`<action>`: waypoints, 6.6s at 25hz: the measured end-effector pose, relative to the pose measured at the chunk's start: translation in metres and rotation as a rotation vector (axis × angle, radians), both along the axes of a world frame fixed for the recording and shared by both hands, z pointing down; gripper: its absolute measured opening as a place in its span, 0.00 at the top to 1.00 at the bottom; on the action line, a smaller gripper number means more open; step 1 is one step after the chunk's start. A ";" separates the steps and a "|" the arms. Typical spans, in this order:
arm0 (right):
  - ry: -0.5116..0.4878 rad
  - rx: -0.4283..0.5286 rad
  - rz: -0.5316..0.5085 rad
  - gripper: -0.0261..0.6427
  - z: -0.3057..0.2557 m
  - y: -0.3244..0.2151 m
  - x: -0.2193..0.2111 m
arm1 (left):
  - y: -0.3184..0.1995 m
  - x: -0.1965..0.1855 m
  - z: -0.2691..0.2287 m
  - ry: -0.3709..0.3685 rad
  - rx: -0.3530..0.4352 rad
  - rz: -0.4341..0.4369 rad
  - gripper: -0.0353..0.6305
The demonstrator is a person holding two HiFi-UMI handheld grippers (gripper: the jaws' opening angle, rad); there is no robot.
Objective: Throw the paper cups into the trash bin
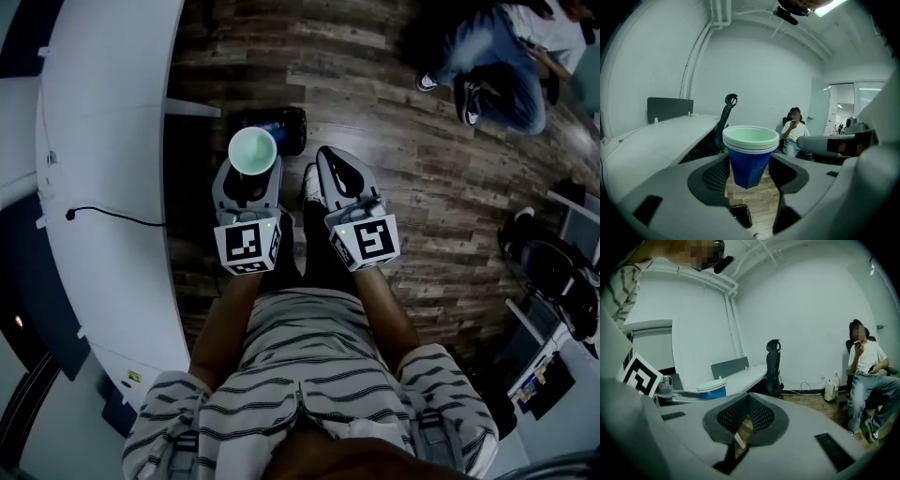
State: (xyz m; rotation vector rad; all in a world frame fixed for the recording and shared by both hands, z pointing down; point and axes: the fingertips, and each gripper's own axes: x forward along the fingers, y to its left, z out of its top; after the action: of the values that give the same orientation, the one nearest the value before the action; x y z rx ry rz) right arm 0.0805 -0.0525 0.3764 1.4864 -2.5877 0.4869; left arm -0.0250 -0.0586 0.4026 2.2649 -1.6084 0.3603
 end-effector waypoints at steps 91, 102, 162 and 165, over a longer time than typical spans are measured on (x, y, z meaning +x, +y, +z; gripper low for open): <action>0.013 -0.339 0.011 0.95 0.292 0.009 -0.005 | -0.016 0.001 0.540 0.019 -0.725 0.020 0.52; 0.018 -0.373 0.016 0.95 0.307 0.010 -0.006 | -0.023 -0.006 0.572 0.015 -0.764 0.006 0.52; 0.004 -0.355 0.053 0.95 0.271 0.016 0.009 | -0.019 -0.009 0.517 0.047 -0.790 -0.100 0.73; 0.002 -0.342 0.055 0.95 0.258 0.014 0.008 | -0.019 -0.014 0.498 0.051 -0.772 -0.124 0.77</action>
State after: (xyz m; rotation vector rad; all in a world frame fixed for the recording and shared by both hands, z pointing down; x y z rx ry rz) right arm 0.0888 -0.0382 0.6349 1.4372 -2.3158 0.8820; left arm -0.0387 -0.0779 0.9008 1.5673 -1.2680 0.7327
